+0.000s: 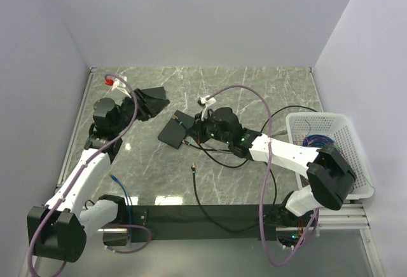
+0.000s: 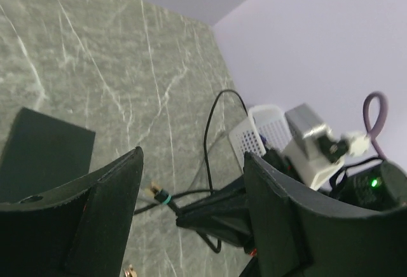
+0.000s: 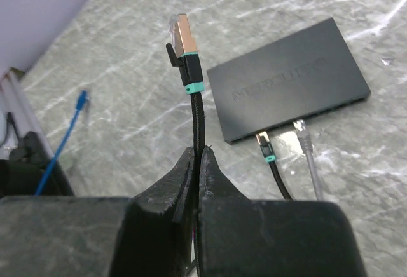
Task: Insert the plug into the switch port
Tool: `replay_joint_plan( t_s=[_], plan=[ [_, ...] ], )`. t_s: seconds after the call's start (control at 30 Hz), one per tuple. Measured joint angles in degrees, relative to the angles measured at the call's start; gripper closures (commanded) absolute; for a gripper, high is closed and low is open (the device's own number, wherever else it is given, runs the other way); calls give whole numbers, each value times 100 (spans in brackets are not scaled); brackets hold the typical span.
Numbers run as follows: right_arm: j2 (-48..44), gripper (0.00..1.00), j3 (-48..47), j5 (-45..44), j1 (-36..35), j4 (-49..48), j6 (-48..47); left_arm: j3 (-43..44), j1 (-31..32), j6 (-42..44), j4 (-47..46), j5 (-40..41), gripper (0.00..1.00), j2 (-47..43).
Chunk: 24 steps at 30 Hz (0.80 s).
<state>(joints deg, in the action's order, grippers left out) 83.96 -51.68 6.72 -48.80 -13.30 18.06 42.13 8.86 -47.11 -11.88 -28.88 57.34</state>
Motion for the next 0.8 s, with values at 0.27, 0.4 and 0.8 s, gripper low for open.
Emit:
replay_joint_plan(
  t_s=[0.27,0.4,0.8],
  plan=[
    [-2,100,164,1263,529,-787,671,-717,173,-223,-719,-70,32,61],
    [-2,100,284,1843,715,-1209,1038,-861,173,-330,-1049,-87,33,46],
    [153,100,295,2618,721,-1991,1641,-1005,208,-490,-1593,-90,48,-11]
  ],
)
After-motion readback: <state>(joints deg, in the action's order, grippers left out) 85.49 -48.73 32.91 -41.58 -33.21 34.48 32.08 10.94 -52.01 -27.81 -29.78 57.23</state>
